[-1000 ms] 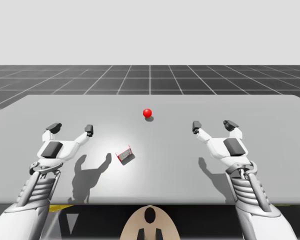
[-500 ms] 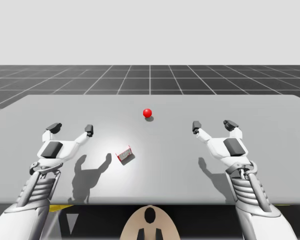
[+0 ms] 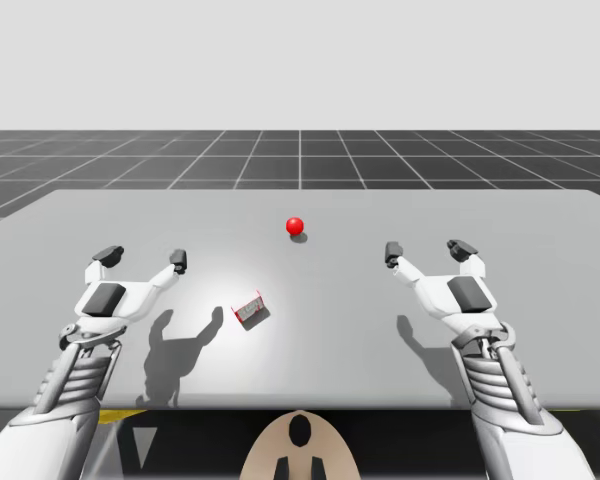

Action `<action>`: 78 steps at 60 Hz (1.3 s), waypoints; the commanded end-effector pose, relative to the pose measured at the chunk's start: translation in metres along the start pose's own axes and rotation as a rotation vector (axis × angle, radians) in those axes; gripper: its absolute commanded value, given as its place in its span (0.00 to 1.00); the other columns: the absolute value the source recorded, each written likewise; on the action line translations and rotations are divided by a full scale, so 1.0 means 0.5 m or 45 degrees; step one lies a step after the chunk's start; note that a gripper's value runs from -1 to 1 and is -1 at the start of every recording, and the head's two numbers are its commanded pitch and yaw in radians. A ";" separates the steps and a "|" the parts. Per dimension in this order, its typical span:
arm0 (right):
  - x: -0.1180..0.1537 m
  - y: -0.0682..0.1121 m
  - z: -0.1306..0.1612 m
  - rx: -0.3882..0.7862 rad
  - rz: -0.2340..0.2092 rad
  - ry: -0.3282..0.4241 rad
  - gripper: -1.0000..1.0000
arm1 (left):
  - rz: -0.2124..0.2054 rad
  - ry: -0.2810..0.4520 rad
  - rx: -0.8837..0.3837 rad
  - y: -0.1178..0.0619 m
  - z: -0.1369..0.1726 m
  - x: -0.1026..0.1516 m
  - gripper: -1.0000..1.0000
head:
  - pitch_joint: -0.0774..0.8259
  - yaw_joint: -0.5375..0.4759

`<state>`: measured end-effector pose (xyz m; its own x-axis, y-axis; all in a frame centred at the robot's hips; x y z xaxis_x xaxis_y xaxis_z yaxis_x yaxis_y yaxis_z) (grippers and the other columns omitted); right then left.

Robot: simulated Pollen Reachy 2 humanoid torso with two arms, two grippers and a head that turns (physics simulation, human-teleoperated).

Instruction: Watch the red light. When it turns green, pick up the object.

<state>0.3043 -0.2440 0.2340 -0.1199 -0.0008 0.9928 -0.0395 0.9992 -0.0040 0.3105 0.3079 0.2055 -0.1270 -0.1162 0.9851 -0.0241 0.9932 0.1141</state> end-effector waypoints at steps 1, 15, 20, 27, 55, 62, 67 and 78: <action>-0.001 0.001 0.000 0.000 -0.005 -0.001 0.00 | 0.000 -0.001 0.001 0.000 0.000 0.000 0.00 | 0.59 0.56; -0.001 0.001 0.001 0.000 -0.004 -0.001 0.00 | -0.001 -0.002 0.001 0.000 0.001 0.001 0.00 | 0.59 0.56; 0.000 0.001 0.001 0.000 -0.005 -0.001 0.00 | -0.001 -0.002 0.000 0.000 0.001 0.001 0.00 | 0.60 0.56; 0.000 0.001 0.001 0.001 -0.004 -0.001 0.00 | 0.000 0.001 0.001 0.000 0.000 0.000 0.00 | 0.68 0.58; -0.002 0.016 0.006 0.020 0.016 0.000 0.00 | -0.014 0.044 -0.049 -0.013 0.000 -0.004 0.00 | 0.87 0.73; -0.014 0.014 0.000 0.013 0.026 0.016 0.00 | 0.037 0.166 -0.225 -0.025 0.018 0.006 0.00 | 0.86 0.73; -0.022 0.010 -0.004 0.006 0.033 0.029 0.00 | 0.101 0.242 -0.388 -0.032 0.042 0.027 0.00 | 0.86 0.73; -0.022 0.006 -0.007 0.004 0.031 0.026 0.00 | 0.138 0.461 -0.723 -0.045 0.112 0.022 0.00 | 0.85 0.73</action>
<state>0.3074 -0.2402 0.2248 -0.1020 0.0276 0.9944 -0.0428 0.9986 -0.0321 0.2763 0.2888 0.2129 0.1194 -0.0817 0.9895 0.3579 0.9331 0.0338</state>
